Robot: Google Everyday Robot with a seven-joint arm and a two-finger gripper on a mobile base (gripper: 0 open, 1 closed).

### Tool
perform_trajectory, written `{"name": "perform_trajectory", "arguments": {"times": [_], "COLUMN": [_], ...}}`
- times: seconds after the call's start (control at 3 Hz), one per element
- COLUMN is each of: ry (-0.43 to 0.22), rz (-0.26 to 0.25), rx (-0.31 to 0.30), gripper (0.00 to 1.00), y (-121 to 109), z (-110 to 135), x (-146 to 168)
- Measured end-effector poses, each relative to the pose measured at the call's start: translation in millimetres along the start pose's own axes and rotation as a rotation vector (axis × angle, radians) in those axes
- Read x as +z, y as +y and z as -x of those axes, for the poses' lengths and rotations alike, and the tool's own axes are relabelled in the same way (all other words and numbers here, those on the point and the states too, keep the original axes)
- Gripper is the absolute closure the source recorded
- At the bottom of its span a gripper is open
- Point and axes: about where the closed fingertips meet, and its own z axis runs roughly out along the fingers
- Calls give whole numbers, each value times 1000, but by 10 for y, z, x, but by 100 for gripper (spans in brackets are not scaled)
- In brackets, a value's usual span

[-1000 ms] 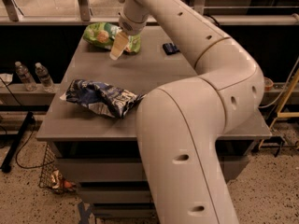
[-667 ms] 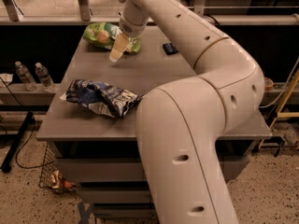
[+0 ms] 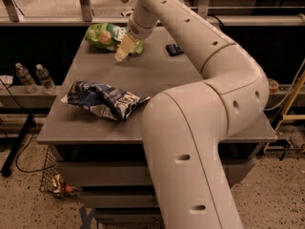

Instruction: Move green rice chip bag near blue chip bag

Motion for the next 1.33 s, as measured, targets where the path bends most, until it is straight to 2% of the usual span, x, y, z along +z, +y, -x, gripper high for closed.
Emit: {"name": "perform_trajectory", "arguments": {"times": [0.33, 0.67, 1.0, 1.33], "ry": [-7, -8, -14, -34], "rz": [36, 62, 69, 61], "rx": [128, 176, 185, 160], "gripper": [0, 0, 18, 49], "y": [-69, -91, -107, -100], "z": [-118, -137, -85, 73], "x": [121, 201, 191, 89]}}
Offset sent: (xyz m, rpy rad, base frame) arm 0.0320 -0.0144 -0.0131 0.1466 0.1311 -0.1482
